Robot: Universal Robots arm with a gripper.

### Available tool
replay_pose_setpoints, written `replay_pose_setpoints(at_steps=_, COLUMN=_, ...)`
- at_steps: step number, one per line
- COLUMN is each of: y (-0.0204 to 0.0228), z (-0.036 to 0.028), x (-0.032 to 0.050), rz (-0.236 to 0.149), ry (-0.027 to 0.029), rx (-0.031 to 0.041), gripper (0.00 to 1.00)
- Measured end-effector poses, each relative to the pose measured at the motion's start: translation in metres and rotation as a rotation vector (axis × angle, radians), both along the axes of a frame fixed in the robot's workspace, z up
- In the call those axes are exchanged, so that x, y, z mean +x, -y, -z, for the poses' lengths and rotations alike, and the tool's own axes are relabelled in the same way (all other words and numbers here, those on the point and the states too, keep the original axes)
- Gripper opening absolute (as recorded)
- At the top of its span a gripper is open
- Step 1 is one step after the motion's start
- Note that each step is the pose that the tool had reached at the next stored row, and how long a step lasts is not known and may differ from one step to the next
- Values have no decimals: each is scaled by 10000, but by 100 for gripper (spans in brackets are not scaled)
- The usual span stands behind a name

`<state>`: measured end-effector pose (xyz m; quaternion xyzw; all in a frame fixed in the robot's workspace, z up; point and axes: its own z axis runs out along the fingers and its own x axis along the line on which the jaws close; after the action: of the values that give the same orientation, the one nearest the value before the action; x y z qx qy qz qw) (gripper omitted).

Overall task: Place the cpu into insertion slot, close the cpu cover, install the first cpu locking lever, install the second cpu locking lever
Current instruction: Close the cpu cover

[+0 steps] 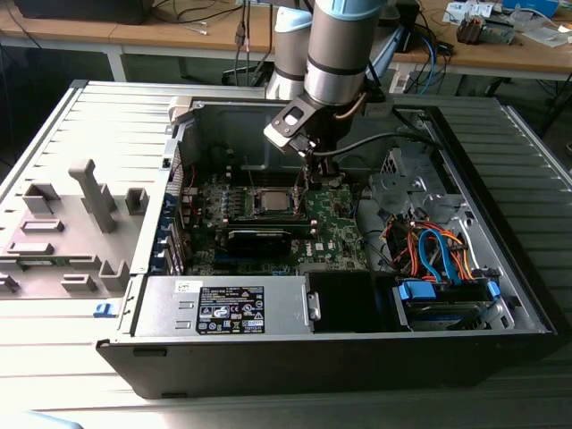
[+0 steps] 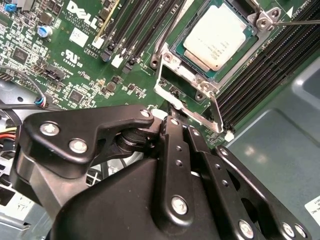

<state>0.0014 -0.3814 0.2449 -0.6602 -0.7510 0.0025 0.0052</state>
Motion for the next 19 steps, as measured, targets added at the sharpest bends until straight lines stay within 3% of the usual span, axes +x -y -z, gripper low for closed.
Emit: replay_pose_setpoints(at_steps=19, y=0, z=5, x=-98, rz=0, ry=0, rx=0, gripper=11)
